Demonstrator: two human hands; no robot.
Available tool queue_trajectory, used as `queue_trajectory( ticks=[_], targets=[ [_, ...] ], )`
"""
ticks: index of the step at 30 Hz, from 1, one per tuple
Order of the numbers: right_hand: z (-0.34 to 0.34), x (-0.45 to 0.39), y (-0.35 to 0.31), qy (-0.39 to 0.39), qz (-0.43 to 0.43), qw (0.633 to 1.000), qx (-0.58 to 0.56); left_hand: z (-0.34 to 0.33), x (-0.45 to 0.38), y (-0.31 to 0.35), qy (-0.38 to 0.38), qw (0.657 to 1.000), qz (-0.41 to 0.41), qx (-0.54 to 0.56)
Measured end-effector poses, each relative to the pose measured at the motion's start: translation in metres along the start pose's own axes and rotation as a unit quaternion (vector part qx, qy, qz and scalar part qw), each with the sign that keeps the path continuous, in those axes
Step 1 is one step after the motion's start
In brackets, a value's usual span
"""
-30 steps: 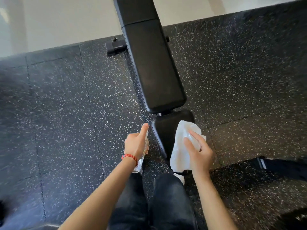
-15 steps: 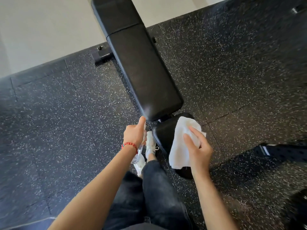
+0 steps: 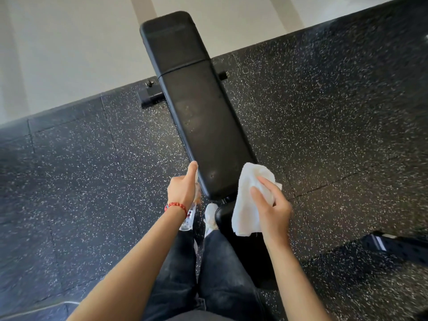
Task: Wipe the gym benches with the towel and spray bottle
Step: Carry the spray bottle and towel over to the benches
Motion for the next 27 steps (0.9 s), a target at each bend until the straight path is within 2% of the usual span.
queue_trajectory(
  ticks=[7, 11, 16, 22, 27],
  targets=[
    [-0.032, -0.028, -0.017, -0.012, -0.003, 1.000, 0.007, 0.010, -0.032, 0.036, -0.003, 1.000, 0.022, 0.009],
    [-0.061, -0.047, -0.029, 0.000, -0.006, 1.000, 0.009, 0.023, -0.058, 0.060, 0.015, 1.000, 0.000, 0.004],
    [-0.118, -0.077, -0.051, 0.027, -0.006, 1.000, 0.008, 0.050, -0.105, 0.100, -0.007, 0.999, -0.013, -0.034],
    [-0.196, -0.108, -0.083, 0.050, -0.005, 0.999, 0.004, 0.087, -0.162, 0.155, -0.054, 0.998, -0.023, 0.004],
    [-0.244, -0.127, -0.101, 0.073, -0.003, 0.997, -0.014, 0.114, -0.202, 0.191, -0.032, 0.999, -0.042, -0.006]
  ],
)
Point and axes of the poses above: each hand's wrist, its own x-axis away from the middle knuckle, its own z-axis out of the back of the hand, y = z × x, the point moved 1 cm from there along -x, towards the middle knuckle, and after that the axes turned 7 degrees about z, right-handed, at the moved point
